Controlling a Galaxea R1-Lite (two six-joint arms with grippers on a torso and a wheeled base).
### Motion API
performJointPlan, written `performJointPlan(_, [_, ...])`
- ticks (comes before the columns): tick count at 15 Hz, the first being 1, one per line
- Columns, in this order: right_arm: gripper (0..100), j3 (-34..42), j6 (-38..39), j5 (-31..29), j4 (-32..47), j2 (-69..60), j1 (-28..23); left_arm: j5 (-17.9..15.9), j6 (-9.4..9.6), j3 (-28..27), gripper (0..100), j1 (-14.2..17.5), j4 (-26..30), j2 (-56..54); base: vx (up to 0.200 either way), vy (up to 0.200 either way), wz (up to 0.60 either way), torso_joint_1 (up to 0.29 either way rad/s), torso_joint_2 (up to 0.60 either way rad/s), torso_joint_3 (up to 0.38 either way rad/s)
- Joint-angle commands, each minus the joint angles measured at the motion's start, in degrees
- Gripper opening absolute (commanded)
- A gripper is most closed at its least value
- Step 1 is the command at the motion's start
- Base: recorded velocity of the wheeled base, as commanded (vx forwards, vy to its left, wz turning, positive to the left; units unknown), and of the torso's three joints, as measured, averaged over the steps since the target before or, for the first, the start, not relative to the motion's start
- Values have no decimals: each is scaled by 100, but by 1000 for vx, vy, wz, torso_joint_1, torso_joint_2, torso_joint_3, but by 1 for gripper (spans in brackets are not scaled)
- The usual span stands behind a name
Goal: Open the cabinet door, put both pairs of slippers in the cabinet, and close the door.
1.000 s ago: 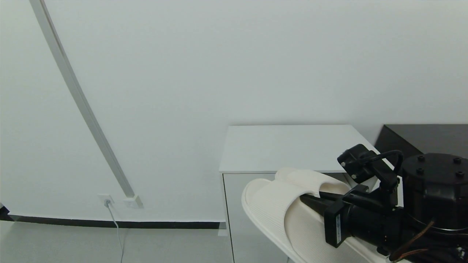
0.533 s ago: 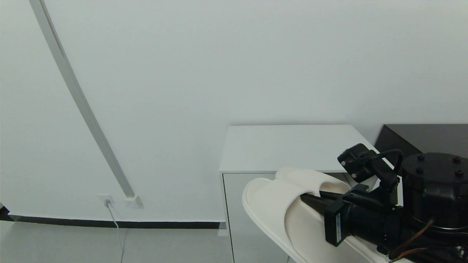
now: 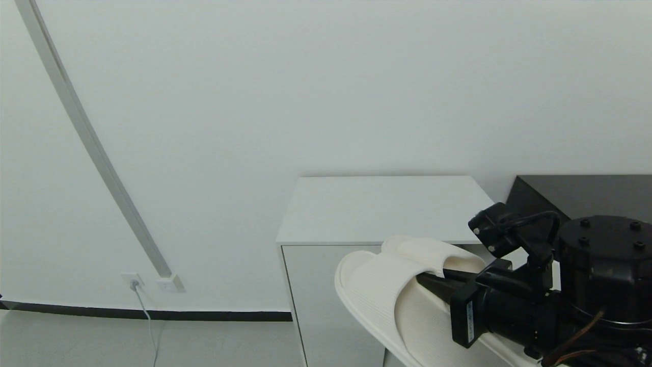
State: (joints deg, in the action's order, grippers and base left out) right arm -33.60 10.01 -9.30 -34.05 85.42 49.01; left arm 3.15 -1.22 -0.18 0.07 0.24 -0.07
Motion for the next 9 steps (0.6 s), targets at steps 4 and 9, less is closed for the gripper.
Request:
performJointPlan(4, [0, 99, -87, -1, 3, 10, 4, 2, -1, 1, 0, 1, 2, 7, 0, -200, 0, 4, 2, 4])
performJointPlan(9, [0, 108, -131, -1, 3, -17, 4, 2, -1, 1, 0, 1, 2, 7, 0, -200, 0, 3, 3, 2])
